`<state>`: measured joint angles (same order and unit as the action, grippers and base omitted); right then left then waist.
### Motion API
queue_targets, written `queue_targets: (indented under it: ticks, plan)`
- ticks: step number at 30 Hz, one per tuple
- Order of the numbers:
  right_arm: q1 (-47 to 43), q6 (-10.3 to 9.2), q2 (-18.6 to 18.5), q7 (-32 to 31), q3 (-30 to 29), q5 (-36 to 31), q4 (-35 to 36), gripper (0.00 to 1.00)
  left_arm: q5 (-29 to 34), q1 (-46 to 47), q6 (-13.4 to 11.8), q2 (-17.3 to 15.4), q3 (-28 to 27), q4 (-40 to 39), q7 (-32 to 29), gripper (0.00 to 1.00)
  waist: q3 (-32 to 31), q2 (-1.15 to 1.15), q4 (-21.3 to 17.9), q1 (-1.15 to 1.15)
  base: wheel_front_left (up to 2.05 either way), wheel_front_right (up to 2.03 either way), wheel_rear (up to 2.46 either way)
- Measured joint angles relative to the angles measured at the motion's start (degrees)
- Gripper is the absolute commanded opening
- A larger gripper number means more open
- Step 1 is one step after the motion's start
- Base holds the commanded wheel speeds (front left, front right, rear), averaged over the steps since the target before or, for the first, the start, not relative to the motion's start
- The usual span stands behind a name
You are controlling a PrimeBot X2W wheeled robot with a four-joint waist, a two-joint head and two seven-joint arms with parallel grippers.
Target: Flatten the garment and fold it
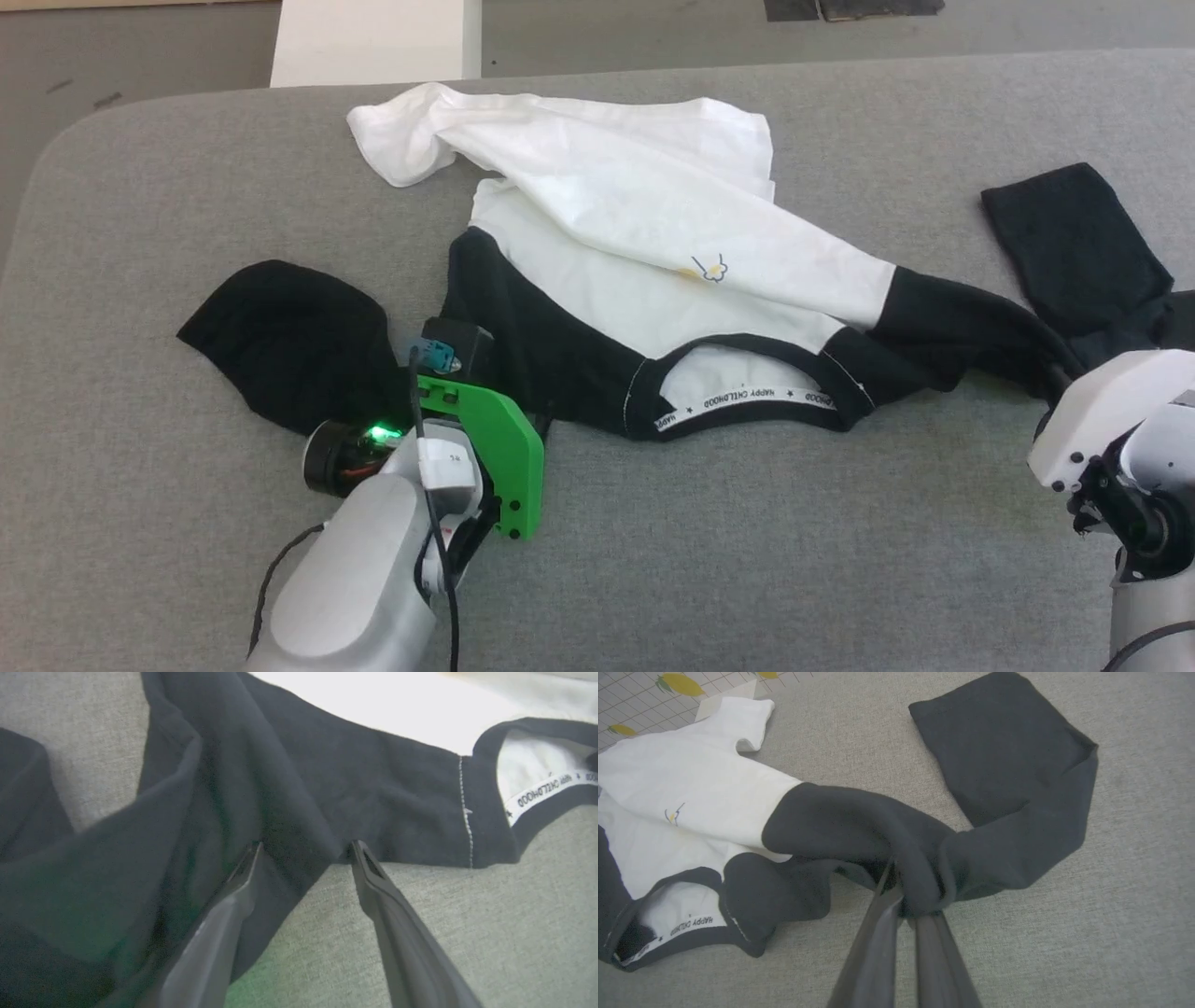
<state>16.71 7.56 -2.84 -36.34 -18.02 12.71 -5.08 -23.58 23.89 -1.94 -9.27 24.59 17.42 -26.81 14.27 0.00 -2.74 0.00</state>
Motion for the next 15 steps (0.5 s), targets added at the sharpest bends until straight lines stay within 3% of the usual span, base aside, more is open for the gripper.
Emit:
queue_targets:
  ticks: [1,2,11,15]
  plan:
    - [0.0,0.0,0.0,0.1,0.0,0.0,0.0,0.0,0.1,0.3,-0.1,0.0,0.0,0.5,0.5,0.14,0.2,0.0,-0.1,0.0,0.0,0.0,0.0]
    - [0.0,0.0,0.0,0.1,0.0,0.0,0.0,0.0,0.1,0.4,-0.1,0.0,-0.1,0.9,0.9,0.0,0.3,0.0,-0.2,0.0,0.0,0.0,0.0]
    - [0.0,0.0,0.0,0.6,0.0,0.6,-0.1,0.0,-3.7,0.8,1.5,0.7,-2.6,1.1,6.0,0.0,0.1,0.0,0.1,0.0,0.0,0.0,0.0]
    - [0.2,0.0,0.0,0.6,-0.2,7.4,0.1,0.0,-8.1,0.8,2.3,1.6,-6.7,-3.1,8.8,0.0,-1.3,0.0,0.5,0.0,0.0,0.0,0.0]
